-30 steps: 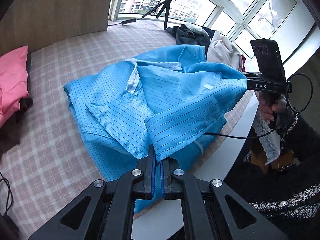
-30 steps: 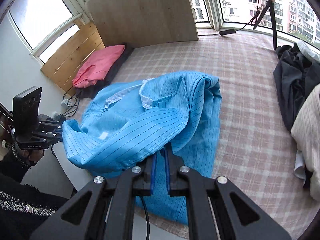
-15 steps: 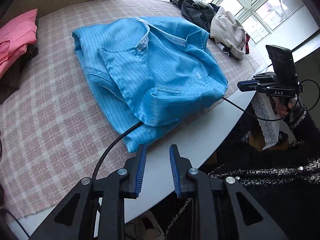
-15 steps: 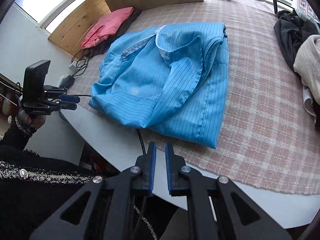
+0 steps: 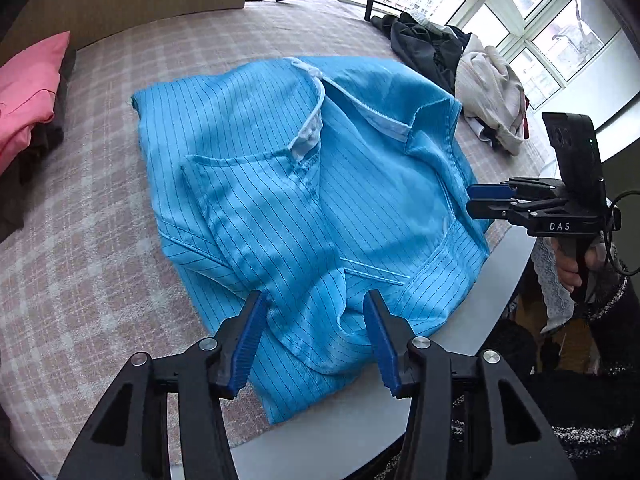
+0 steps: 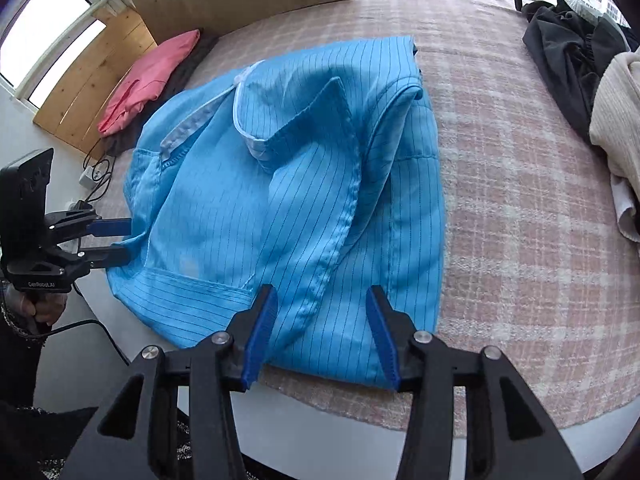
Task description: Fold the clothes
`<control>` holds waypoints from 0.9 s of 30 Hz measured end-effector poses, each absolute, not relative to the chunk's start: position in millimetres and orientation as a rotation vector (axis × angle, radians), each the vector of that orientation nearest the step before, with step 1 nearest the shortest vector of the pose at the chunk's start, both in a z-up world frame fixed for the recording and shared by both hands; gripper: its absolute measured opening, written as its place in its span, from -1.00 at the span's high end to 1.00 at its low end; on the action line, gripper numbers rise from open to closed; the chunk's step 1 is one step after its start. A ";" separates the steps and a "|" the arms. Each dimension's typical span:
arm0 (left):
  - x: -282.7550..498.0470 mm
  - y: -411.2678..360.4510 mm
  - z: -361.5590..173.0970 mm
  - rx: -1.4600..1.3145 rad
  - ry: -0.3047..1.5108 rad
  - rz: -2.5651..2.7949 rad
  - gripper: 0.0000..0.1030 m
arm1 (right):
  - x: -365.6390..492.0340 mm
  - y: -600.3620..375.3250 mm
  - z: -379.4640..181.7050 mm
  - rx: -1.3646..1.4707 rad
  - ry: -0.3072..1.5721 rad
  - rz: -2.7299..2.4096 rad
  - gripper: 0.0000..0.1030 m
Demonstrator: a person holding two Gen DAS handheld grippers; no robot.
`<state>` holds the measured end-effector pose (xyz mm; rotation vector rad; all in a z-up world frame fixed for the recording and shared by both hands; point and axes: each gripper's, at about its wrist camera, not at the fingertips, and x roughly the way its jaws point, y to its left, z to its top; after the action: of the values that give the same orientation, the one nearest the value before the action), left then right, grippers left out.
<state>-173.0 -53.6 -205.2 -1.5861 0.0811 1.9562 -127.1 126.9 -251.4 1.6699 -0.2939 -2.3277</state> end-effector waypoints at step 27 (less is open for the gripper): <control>-201.3 81.3 -214.0 -1.597 -0.333 1.810 0.46 | -227.2 205.6 -235.1 1.577 -0.669 -2.262 0.12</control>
<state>-201.3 81.3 -214.0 -1.5972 -0.3333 1.8102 -227.2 205.6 -235.1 1.5769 -0.6687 -2.2618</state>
